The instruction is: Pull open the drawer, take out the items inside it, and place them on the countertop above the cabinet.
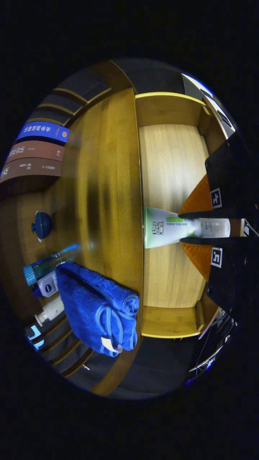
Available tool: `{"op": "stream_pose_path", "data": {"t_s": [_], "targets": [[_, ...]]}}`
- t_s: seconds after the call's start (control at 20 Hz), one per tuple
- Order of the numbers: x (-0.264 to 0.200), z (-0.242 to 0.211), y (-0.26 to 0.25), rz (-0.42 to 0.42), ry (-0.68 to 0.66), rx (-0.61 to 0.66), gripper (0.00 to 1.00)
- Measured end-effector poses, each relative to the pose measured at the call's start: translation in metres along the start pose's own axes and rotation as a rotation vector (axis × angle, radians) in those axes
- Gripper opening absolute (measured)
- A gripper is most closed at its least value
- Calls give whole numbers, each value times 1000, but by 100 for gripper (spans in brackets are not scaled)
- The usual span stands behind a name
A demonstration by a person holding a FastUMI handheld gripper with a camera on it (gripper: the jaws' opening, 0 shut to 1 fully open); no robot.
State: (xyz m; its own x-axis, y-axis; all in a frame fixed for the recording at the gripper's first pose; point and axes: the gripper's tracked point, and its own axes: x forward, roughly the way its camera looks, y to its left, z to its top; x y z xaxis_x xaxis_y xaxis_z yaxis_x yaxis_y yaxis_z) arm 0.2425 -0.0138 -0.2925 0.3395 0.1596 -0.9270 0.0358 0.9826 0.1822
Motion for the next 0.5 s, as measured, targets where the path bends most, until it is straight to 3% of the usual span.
{"op": "stream_pose_path", "data": {"t_s": [0.35, 0.5], "targets": [[-36, 4, 8, 40, 32, -33, 24], [-47, 31, 7, 36, -2, -14, 24]]}}
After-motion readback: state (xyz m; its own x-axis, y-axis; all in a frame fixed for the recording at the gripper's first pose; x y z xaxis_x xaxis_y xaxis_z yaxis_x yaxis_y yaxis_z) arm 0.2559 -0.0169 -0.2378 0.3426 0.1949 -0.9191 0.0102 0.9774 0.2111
